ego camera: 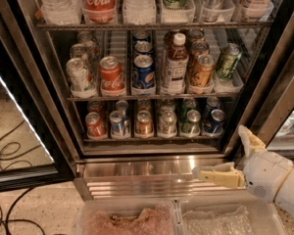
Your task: Pick redbull can from bottom shelf of fridge
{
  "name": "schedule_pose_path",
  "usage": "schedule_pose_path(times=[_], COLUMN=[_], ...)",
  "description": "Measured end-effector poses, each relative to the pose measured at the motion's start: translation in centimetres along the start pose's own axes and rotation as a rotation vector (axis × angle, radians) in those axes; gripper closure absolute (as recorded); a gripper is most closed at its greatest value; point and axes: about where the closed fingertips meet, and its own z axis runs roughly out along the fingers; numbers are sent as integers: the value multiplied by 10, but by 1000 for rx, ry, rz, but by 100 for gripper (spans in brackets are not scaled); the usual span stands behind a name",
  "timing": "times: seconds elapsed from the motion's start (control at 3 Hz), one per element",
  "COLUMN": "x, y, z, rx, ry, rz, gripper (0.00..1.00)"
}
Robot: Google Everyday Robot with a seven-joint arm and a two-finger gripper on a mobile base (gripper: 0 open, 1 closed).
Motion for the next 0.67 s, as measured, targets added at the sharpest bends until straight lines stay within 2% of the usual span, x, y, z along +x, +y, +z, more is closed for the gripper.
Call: schedule_pose_path(times=[0.33, 0.67], x=[-1, 25], y=[2, 5], z=[7, 5], rx=[31, 134], ry=[-48, -125], rz=[14, 105], gripper=[0, 0])
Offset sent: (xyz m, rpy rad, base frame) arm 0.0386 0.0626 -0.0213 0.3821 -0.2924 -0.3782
